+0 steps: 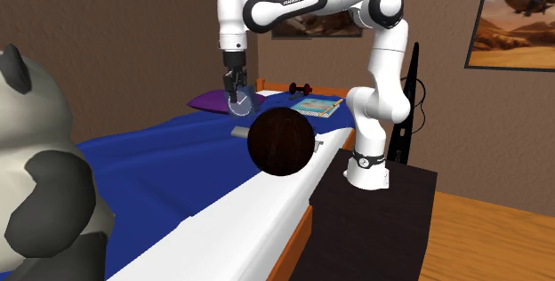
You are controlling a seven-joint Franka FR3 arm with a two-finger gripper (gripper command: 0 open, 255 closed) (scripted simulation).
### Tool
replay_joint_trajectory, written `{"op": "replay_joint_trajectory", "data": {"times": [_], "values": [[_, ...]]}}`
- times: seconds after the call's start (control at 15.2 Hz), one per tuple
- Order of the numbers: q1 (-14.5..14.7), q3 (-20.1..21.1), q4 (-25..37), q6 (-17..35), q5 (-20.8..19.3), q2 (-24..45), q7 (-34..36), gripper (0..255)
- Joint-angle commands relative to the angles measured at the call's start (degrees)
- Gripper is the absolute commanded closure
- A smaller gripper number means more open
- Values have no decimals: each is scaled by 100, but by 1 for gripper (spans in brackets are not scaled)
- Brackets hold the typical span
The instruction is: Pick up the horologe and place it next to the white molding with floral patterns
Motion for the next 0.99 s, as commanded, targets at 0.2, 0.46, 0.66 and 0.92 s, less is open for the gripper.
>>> {"op": "replay_joint_trajectory", "data": {"times": [0.2,0.46,0.66,0.92], "values": [[-285,-284,-487,7,-288,-533,-454,255],[-526,-547,-745,-17,-517,-876,-855,255],[-710,-764,-870,-45,-684,-1080,-1181,255],[-947,-1084,-946,-85,-889,-1274,-1651,255]]}}
